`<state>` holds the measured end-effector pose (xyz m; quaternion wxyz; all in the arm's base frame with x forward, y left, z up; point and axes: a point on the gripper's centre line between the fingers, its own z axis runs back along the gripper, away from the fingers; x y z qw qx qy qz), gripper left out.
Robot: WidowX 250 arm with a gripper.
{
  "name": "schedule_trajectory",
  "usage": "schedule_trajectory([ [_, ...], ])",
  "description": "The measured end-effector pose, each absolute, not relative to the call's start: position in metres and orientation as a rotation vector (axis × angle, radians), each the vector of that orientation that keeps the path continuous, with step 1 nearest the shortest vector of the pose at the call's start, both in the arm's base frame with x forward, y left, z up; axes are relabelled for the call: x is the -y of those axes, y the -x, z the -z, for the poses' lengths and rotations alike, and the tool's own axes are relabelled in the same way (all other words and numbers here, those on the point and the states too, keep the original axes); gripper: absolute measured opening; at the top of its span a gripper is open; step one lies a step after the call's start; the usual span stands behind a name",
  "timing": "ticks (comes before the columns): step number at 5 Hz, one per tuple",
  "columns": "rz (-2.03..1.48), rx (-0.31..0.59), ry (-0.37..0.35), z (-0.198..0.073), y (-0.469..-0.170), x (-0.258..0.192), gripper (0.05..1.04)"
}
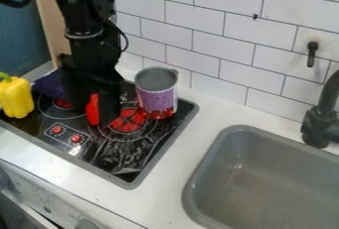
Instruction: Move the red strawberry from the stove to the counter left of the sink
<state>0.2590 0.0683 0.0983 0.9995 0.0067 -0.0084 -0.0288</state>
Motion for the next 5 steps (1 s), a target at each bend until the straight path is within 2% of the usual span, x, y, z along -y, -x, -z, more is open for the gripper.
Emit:
schedule_trajectory([
  [1, 0.059, -0.008, -0.006, -0.091, -0.256, -0.067, 1.001],
  [2, 0.051, 0.02, -0.027, -0.09, -0.261, -0.071, 1.001],
  [3, 0.043, 0.028, -0.018, -0.092, -0.263, -0.07, 1.001],
  [5, -0.079, 0.043, -0.041, -0.09, -0.28, -0.099, 1.001],
])
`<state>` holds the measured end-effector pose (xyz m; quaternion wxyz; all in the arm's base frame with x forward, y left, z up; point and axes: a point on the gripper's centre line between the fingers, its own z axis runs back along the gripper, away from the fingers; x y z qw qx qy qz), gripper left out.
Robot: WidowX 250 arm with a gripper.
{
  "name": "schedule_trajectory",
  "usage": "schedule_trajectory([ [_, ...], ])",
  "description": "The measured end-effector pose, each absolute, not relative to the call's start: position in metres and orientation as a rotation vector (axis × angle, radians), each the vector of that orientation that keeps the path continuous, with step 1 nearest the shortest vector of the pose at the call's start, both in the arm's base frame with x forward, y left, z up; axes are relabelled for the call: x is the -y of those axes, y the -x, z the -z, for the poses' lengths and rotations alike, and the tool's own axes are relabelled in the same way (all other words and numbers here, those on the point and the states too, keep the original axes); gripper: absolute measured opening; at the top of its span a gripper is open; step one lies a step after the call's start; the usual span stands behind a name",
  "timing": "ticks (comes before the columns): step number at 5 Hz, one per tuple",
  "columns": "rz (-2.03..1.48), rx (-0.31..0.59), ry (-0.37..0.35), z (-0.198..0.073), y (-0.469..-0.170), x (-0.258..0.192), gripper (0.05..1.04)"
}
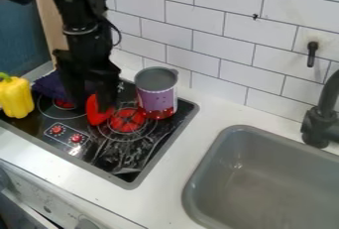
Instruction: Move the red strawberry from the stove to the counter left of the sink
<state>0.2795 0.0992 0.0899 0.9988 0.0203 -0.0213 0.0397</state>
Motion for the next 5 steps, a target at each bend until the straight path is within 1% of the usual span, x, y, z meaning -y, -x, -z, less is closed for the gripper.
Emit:
schedule_trajectory([
  [1, -0.112, 0.05, -0.054, -0.093, -0.282, -0.107, 1.001],
  [2, -0.118, 0.036, -0.076, -0.094, -0.286, -0.113, 1.001],
  [4, -0.113, -0.031, -0.044, -0.087, -0.294, -0.118, 1.001],
  [5, -0.105, -0.046, -0.005, -0.081, -0.294, -0.12, 1.001],
])
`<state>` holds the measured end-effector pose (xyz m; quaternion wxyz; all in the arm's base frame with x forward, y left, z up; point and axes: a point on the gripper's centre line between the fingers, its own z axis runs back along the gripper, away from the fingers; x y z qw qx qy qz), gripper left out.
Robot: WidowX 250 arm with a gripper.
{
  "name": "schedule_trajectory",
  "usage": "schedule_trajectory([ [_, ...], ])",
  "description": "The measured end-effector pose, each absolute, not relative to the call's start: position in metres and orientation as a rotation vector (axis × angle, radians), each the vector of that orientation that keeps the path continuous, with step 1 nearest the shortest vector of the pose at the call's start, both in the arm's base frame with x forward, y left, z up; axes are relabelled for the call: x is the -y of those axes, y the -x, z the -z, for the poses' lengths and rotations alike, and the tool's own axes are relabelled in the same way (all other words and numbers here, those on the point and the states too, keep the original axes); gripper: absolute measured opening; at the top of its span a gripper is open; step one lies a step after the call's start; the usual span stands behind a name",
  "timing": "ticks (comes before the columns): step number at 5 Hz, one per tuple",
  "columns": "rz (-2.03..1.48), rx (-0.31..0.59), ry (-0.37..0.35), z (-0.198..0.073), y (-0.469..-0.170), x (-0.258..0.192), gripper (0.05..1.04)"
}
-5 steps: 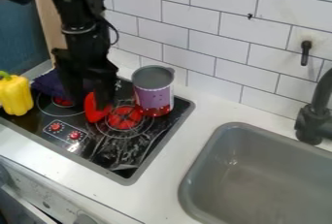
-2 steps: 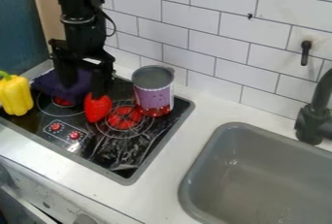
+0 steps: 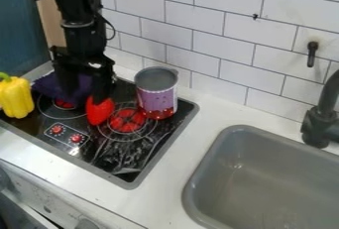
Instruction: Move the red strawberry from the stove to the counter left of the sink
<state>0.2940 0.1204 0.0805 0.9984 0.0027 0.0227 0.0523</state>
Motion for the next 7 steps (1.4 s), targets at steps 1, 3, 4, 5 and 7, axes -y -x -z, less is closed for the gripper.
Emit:
schedule_trajectory([
  [1, -0.097, -0.061, 0.0, -0.072, -0.295, -0.121, 1.001],
  [3, -0.098, -0.11, -0.006, -0.048, -0.296, -0.121, 1.001],
  [4, -0.101, -0.14, 0.004, -0.035, -0.295, -0.118, 1.001],
  [5, -0.091, -0.126, 0.024, -0.036, -0.298, -0.116, 1.001],
  [7, -0.051, -0.077, 0.041, -0.035, -0.302, -0.112, 0.786],
])
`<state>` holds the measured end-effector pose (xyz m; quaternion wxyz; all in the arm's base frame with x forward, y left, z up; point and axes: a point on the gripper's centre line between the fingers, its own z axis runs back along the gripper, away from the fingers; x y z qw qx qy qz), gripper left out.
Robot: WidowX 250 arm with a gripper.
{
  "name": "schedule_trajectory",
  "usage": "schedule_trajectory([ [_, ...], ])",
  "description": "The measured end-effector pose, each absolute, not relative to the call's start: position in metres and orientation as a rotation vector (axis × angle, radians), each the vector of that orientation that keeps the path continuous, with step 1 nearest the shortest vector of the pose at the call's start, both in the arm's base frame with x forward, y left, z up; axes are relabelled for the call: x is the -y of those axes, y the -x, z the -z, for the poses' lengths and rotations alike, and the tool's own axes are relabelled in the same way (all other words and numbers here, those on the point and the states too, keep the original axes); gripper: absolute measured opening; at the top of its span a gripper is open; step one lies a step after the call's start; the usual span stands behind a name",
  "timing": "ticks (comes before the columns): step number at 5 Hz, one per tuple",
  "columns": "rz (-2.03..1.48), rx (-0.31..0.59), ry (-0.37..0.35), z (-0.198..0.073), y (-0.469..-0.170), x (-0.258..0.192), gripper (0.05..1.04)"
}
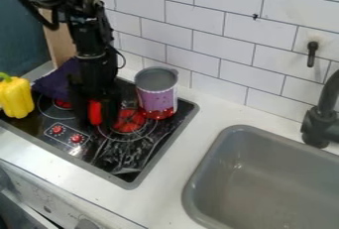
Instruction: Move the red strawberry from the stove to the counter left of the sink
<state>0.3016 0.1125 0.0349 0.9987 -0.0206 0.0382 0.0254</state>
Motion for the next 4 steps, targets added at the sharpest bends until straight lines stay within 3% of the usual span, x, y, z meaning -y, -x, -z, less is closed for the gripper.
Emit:
schedule_trajectory([
  [2, -0.068, -0.031, 0.041, -0.035, -0.301, -0.11, 0.785],
  [3, -0.045, 0.001, 0.136, -0.077, -0.265, -0.079, 0.785],
  [4, 0.006, -0.018, 0.151, -0.096, -0.225, -0.039, 0.785],
])
